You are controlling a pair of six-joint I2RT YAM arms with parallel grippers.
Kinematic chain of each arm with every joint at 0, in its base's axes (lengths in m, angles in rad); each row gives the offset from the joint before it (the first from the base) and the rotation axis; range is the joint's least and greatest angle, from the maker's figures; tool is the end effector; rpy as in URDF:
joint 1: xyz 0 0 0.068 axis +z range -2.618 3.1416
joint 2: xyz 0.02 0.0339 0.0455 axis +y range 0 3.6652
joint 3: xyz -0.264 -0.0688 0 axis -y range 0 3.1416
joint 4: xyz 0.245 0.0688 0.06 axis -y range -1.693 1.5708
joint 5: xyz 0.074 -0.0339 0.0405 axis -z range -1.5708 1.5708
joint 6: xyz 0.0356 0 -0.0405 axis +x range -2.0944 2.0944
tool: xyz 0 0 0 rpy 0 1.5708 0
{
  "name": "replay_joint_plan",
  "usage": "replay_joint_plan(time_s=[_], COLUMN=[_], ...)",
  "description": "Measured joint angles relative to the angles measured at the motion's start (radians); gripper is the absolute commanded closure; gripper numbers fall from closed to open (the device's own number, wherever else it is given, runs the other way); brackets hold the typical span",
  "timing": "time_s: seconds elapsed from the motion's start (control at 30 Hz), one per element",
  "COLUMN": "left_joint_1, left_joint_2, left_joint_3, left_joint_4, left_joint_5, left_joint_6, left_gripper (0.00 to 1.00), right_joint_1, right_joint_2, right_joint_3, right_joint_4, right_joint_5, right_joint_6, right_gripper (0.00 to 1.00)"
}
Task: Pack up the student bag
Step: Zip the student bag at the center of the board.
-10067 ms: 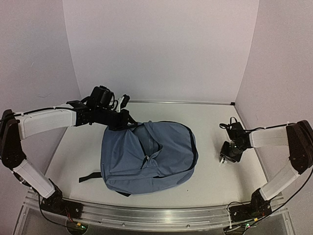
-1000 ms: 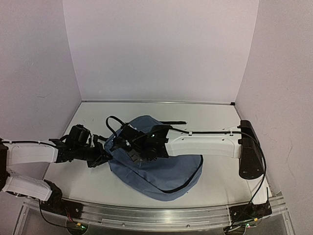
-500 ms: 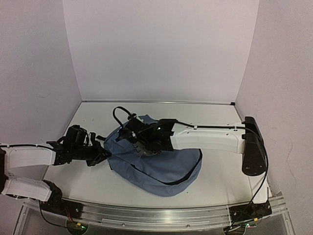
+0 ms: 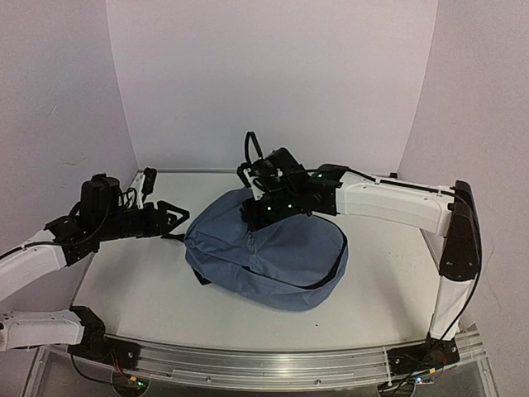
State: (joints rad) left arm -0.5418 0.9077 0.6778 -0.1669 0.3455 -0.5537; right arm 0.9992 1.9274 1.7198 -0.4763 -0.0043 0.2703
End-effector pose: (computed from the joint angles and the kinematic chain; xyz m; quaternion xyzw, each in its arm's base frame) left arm 0.1727 -0.1180 0.2826 0.0903 0.8208 -0.4063 0.3913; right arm 0.2429 0.3779 0.2999 -0.3228 0.8436 0.2560 0.3443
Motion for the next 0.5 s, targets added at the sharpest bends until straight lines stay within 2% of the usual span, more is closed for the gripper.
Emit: replay_joint_plan(time_s=[0.17, 0.37, 0.5], left_joint_1=[-0.092, -0.269, -0.341], left_joint_2=[0.074, 0.225, 0.314], left_joint_3=[0.009, 0.009, 0.010], left_joint_4=[0.071, 0.204, 0.304], left_joint_5=[0.014, -0.052, -0.116], left_joint_6=[0.076, 0.149, 0.186], left_gripper=[0.41, 0.40, 0.39], right_joint_1=[0.000, -0.015, -0.023], right_joint_2=[0.000, 0.000, 0.000], right_joint_3=[-0.015, -0.029, -0.048], right_joint_4=[0.025, 0.055, 0.077], right_joint_5=[-0.058, -0.068, -0.068], right_joint_6=[0.026, 0.082, 0.110], right_gripper=[1.00, 1.00, 1.00])
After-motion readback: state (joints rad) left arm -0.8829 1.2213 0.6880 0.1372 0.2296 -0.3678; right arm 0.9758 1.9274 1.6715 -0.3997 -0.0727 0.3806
